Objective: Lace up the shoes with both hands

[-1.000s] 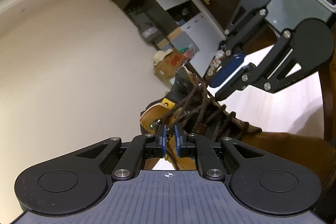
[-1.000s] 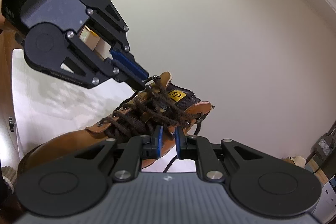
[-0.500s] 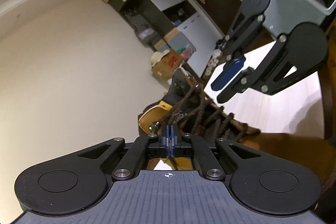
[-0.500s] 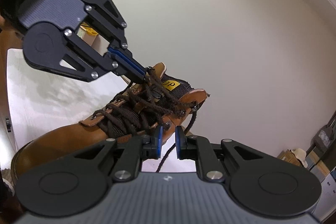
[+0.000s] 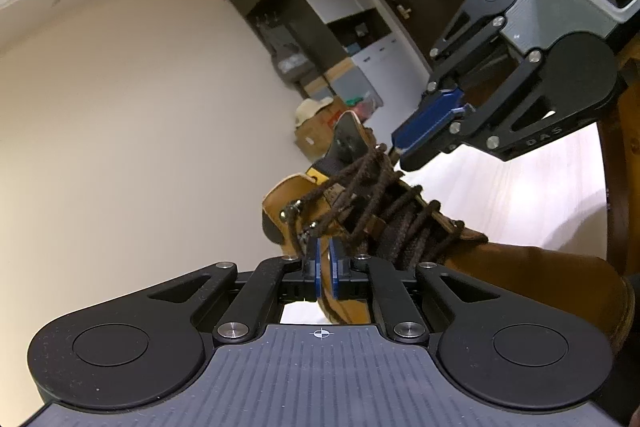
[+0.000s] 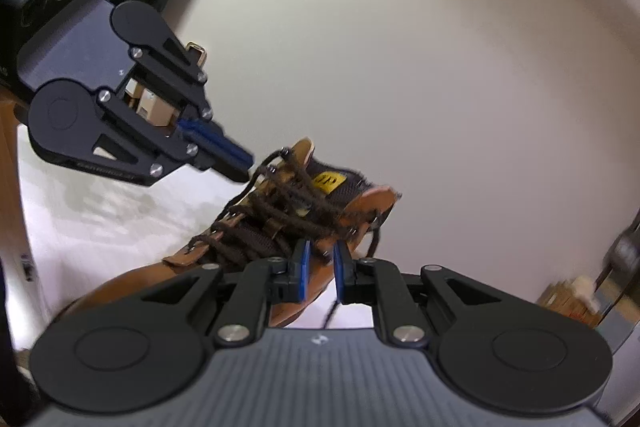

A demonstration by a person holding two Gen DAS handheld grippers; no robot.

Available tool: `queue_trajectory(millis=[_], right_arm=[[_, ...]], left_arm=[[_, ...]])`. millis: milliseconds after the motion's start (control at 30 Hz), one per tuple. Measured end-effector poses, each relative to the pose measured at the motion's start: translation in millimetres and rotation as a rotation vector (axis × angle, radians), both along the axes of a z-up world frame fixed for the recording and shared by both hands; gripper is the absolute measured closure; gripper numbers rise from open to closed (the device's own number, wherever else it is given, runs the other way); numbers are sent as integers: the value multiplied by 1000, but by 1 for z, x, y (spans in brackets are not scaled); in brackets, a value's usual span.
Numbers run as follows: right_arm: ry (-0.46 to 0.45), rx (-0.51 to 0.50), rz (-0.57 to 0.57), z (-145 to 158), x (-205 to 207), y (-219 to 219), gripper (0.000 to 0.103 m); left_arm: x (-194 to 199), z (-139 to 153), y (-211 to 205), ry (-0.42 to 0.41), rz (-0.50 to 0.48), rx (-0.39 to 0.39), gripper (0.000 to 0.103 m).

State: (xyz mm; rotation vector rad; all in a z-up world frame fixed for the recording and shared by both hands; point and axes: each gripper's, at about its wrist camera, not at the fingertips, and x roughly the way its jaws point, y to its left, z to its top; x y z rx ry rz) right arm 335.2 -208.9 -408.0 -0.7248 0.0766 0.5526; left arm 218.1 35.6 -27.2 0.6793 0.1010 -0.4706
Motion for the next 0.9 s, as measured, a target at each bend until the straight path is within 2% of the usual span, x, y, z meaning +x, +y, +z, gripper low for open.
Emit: queue_trajectory(millis=[267, 400, 467, 500, 533, 600, 767, 900], right_arm=[[-202, -246, -21, -19, -2, 19, 90], [-323, -407, -6, -34, -3, 28, 90], [-332, -420, -3, -35, -3, 28, 92], [-333, -419, -3, -34, -3, 27, 97], [-334, -415, -6, -33, -4, 26, 99], [-301, -386, -3, -29, -3, 23, 100], [-244, -341, 16, -18, -12, 22, 102], [-244, -369, 62, -25, -21, 24, 102]], left_arm=[[10, 2, 13, 0, 42, -48, 96], [6, 2, 13, -2, 39, -57, 96], [0, -1, 8, 4, 17, -48, 96], [-5, -3, 5, 11, -8, -43, 96], [-8, -5, 2, 19, -27, -40, 96], [-11, -12, -6, 42, -51, -25, 96], [-7, -23, -17, 77, -50, -28, 96], [-2, -23, -19, 82, -51, -44, 96]])
